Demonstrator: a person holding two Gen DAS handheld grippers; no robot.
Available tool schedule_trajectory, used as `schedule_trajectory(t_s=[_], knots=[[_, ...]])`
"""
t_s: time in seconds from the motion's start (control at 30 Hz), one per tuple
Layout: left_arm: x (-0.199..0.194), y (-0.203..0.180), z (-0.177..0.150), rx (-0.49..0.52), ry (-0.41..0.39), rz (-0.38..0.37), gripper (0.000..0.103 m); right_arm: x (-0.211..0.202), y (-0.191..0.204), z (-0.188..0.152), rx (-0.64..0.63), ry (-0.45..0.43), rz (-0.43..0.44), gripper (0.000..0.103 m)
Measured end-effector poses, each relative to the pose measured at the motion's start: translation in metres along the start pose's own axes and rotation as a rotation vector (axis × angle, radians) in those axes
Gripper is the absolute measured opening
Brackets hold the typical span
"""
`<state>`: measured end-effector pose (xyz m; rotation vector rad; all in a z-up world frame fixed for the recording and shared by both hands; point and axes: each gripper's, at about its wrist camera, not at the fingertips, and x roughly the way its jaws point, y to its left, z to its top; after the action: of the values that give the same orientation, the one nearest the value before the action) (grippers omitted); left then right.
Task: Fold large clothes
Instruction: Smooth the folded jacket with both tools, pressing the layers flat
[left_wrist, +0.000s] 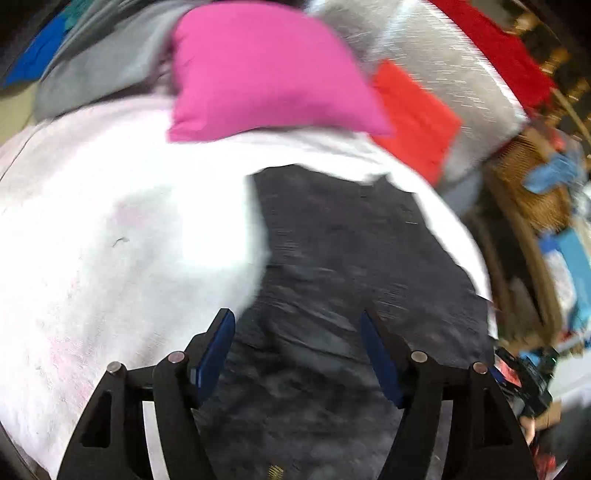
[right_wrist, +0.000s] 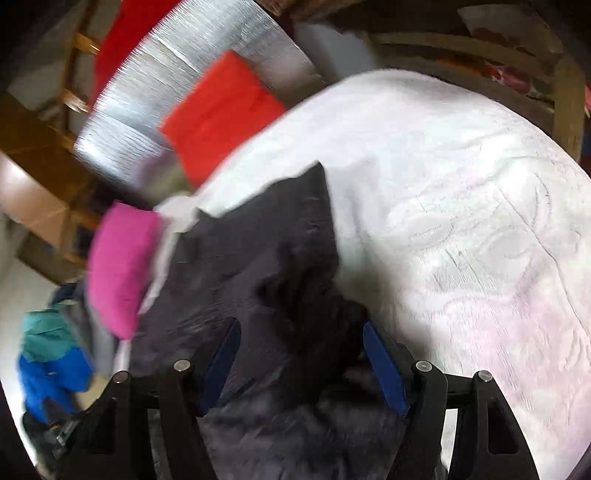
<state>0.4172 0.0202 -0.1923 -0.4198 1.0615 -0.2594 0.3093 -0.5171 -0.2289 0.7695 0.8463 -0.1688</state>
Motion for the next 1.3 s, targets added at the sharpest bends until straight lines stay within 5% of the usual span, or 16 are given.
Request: schedule_trajectory(t_s=[0.1, 0.2, 0.27, 0.33, 0.4, 0.5, 0.6, 0.77, 0.83, 0.9, 0.93, 1.07, 1.17, 1.23, 1.3], knots=[[0.028, 0.015, 0.01, -0.058, 0.054, 0.008, 0.071, 0.028, 0.006, 0.0, -0.019, 0.043, -0.049, 0.081], [0.052, 0.014, 0.015, -0.063, 0.094, -0.032, 0.071, 0.042, 0.022, -0.005, -0.095, 0.043, -0.123, 0.079], [0.064, 0.008, 0.013, -0.05, 0.11, -0.035, 0.069, 0.044, 0.032, -0.009, -0.139, 0.035, -0.15, 0.06], [0.065, 0.003, 0.014, -0.04, 0.083, -0.006, 0.05, 0.037, 0.041, -0.011, -0.166, 0.004, -0.169, 0.039], [0.059, -0.003, 0.015, -0.023, 0.034, 0.006, 0.04, 0.026, 0.048, -0.011, -0.197, -0.053, -0.174, 0.035], [0.065, -0.012, 0.012, 0.016, 0.024, 0.053, 0.04, 0.032, 0.043, -0.011, -0.207, -0.04, -0.196, 0.035], [0.081, -0.01, 0.006, 0.022, 0.086, 0.101, 0.044, 0.041, 0.028, -0.007, -0.155, 0.001, -0.177, 0.04], [0.052, -0.018, 0.01, 0.027, 0.02, 0.093, 0.045, 0.006, 0.009, 0.005, -0.052, -0.038, -0.095, 0.056], [0.037, -0.017, 0.011, 0.044, -0.025, 0.087, 0.053, -0.007, 0.0, 0.009, -0.007, -0.092, -0.07, 0.076], [0.031, -0.018, 0.014, 0.06, -0.059, 0.086, 0.071, -0.006, -0.011, 0.015, 0.037, -0.089, -0.035, 0.077], [0.034, -0.02, 0.016, 0.061, -0.055, 0.087, 0.072, 0.0, -0.016, 0.017, 0.065, -0.068, -0.013, 0.077], [0.067, -0.008, 0.015, 0.01, 0.092, 0.013, 0.072, 0.025, -0.021, 0.017, 0.078, -0.001, 0.02, 0.077], [0.081, -0.001, 0.014, -0.045, 0.121, -0.011, 0.071, 0.039, -0.015, 0.009, 0.029, 0.048, 0.011, 0.061], [0.076, -0.002, 0.016, -0.043, 0.089, 0.0, 0.055, 0.036, 0.003, 0.005, -0.053, 0.0, -0.038, 0.041], [0.064, -0.005, 0.018, -0.021, 0.038, 0.015, 0.047, 0.022, 0.021, 0.002, -0.106, -0.072, -0.063, 0.037]])
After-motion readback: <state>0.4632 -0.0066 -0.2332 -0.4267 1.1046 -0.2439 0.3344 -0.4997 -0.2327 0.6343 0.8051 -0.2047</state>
